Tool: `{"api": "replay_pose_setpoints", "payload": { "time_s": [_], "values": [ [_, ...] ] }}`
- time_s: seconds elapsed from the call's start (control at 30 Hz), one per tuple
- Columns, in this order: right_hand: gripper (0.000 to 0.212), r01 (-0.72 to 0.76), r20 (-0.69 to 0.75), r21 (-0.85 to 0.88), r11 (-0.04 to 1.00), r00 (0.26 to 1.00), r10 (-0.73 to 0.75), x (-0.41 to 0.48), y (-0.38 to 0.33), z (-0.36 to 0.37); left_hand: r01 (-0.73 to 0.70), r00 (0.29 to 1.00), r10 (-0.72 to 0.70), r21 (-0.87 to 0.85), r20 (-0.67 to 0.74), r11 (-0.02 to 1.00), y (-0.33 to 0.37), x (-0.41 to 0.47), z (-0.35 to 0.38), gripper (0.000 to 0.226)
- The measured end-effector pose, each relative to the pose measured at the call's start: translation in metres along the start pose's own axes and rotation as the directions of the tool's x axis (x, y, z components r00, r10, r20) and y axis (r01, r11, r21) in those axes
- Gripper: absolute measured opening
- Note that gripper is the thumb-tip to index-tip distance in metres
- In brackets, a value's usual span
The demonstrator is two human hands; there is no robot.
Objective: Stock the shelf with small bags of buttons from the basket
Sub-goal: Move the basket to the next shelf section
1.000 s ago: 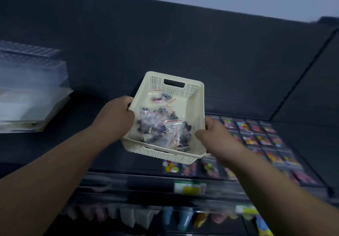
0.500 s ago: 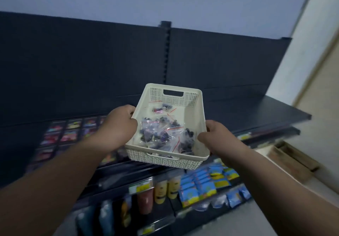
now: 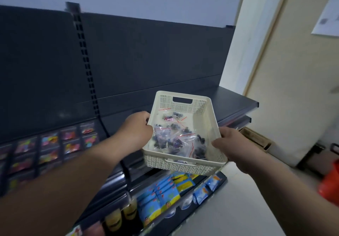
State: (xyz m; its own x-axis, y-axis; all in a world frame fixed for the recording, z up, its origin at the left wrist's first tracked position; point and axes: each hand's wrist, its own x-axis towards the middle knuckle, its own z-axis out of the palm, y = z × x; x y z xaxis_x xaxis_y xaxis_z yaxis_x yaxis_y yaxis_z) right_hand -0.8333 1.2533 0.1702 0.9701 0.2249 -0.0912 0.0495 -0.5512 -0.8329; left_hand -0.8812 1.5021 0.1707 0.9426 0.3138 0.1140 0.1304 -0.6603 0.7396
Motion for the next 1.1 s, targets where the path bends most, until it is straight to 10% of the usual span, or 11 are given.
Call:
{"api": "replay_pose_setpoints", "payload": {
  "time_s": [0.47,1.1],
  "values": [
    [0.029,-0.111,-0.103,-0.013,0.994,0.989,0.109,0.177,0.029,-0.085,-0.035,0.992,0.039,-0.036,0.122,0.999,0.061,0.176,0.099,0.024],
    [0.031,0.099,0.271,-0.223,0.970,0.962,-0.036,0.447,0.104,-0.177,0.303,0.951,-0.299,0.052,-0.074,0.951,0.118,0.306,0.253,0.018]
  ]
}}
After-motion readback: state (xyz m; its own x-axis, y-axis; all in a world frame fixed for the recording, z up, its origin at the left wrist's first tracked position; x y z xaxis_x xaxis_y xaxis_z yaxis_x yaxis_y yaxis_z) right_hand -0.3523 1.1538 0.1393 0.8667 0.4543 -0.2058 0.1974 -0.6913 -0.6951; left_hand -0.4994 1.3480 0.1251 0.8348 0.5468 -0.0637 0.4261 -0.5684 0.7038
